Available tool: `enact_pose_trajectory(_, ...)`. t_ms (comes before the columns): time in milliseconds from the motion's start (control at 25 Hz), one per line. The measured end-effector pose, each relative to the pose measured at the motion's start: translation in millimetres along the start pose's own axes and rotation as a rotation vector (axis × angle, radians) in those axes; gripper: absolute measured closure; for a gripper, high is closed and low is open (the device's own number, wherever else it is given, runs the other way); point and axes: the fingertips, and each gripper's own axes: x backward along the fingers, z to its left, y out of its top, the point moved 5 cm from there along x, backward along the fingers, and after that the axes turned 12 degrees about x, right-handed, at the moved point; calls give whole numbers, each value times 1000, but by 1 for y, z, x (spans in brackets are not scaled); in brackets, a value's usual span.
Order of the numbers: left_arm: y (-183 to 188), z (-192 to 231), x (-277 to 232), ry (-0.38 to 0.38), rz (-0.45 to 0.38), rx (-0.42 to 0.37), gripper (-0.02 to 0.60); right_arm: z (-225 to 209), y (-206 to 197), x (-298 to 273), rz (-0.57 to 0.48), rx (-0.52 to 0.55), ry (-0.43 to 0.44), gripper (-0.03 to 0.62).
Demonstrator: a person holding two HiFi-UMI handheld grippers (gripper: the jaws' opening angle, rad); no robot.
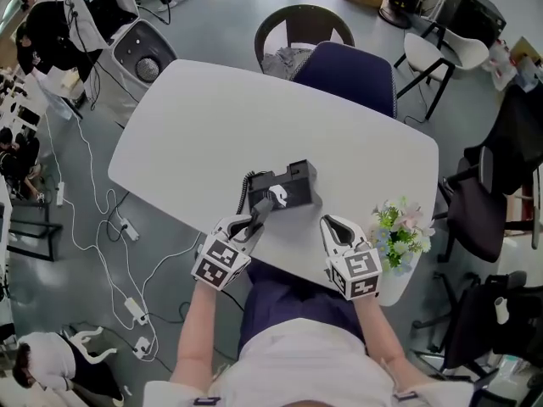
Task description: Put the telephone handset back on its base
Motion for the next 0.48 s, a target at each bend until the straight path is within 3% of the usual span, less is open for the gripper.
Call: enact_pose_trajectory(480, 23, 33, -8, -194, 227, -190, 497, 9, 20, -22, 29, -78, -54, 553)
